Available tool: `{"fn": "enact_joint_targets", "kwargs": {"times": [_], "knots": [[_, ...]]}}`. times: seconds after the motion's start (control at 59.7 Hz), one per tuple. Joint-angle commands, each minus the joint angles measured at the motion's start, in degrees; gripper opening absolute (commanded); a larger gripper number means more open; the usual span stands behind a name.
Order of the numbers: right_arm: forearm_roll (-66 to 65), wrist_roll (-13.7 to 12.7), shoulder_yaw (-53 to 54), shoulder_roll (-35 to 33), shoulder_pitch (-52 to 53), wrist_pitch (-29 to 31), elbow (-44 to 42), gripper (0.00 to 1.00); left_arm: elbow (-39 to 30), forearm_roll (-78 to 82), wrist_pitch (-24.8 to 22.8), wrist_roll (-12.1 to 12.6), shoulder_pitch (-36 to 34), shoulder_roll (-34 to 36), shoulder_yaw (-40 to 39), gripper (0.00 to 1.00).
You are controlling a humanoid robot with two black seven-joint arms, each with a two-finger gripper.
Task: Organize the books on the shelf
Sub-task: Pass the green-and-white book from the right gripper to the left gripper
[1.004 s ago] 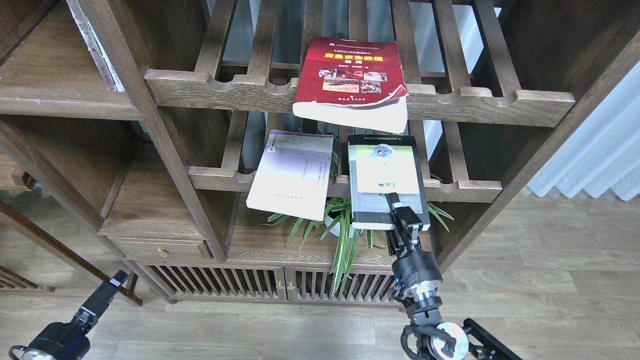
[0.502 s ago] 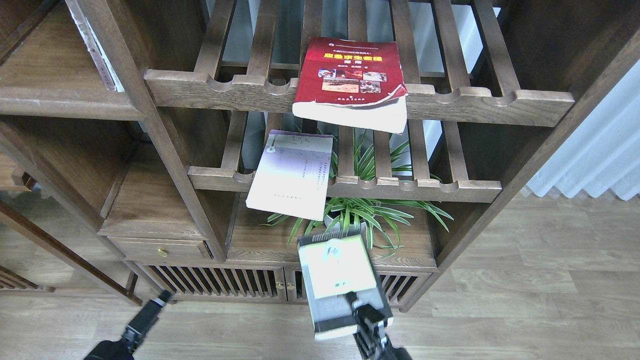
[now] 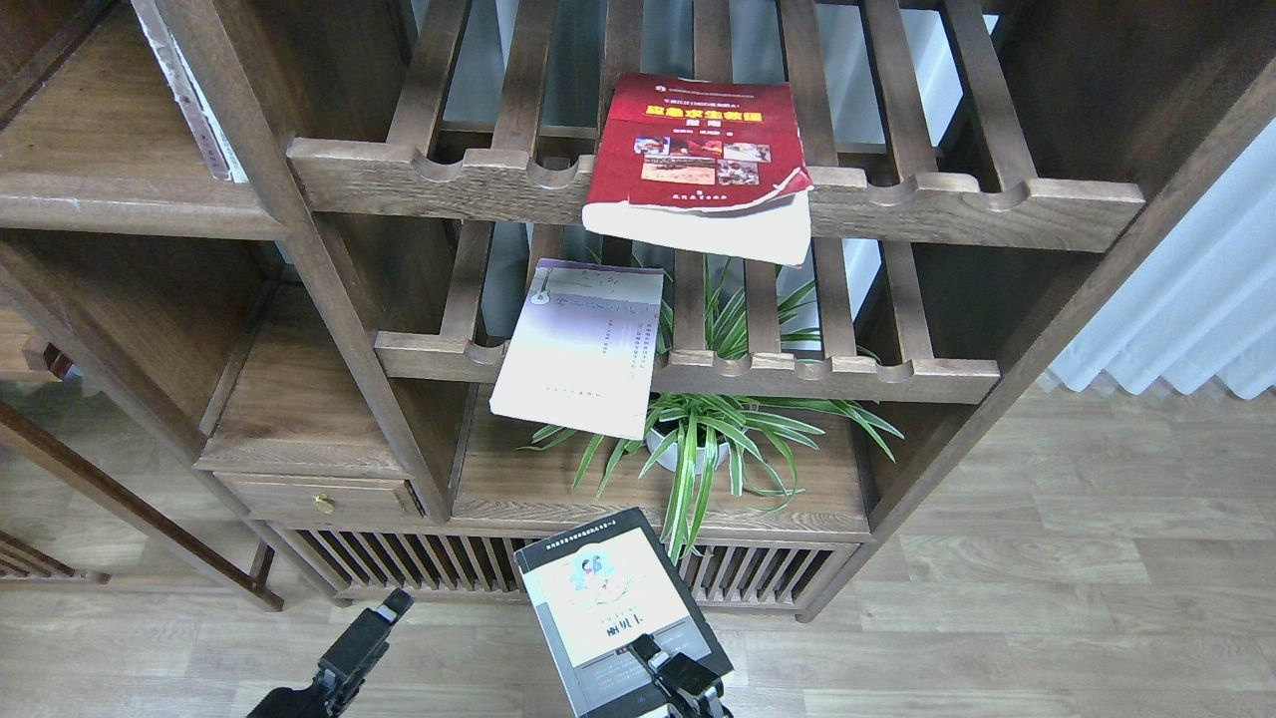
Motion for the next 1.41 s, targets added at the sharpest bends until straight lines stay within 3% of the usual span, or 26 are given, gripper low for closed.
{"fn": "enact_joint_targets", "kwargs": {"times": [0.0, 0.151, 0.368, 0.536, 0.77, 1.172, 1.255, 1.389], "knots": [[-0.1, -0.3, -0.5, 0.0, 0.1, 0.0, -0.2, 0.03, 0.8, 0.1, 0.0, 0.1, -0.9, -2.5, 1.1, 0.99], [-0.1, -3.0, -0.5, 0.0, -0.5, 0.0, -0.2, 0.04, 3.7, 0.2, 0.0, 0.1, -2.9, -7.5, 3.5, 0.96], [-0.3, -2.9, -0.5, 0.0, -1.1, 0.0, -0.1, 0.04, 9.3, 0.2, 0.0, 0.2, -4.1, -10.4, 4.6, 0.89], [-0.4, -3.0, -0.5, 0.0, -1.3, 0.0, -0.1, 0.04, 9.5, 0.2, 0.0, 0.3, -4.4, -10.5, 4.8, 0.84], [-0.5, -3.1, -0.6, 0.0, -1.9, 0.0, -0.1, 0.04, 9.5, 0.1, 0.0, 0.1, -5.2, -10.5, 5.0, 0.53], [-1.0, -3.1, -0.6, 0.0, -2.6, 0.0, -0.2, 0.04, 9.4, -0.6, 0.0, 0.1, -5.5, -10.5, 8.2, 0.15], [-1.0, -3.0, -0.5, 0.0, -2.4, 0.0, -0.3, 0.04, 9.3, -0.7, 0.0, 0.1, -5.7, -10.5, 10.0, 0.08], [-0.8, -2.8, -0.2, 0.0, -1.6, 0.0, -0.8, 0.04, 8.8, -0.6, 0.0, 0.1, -5.6, -10.5, 10.7, 0.07]]}}
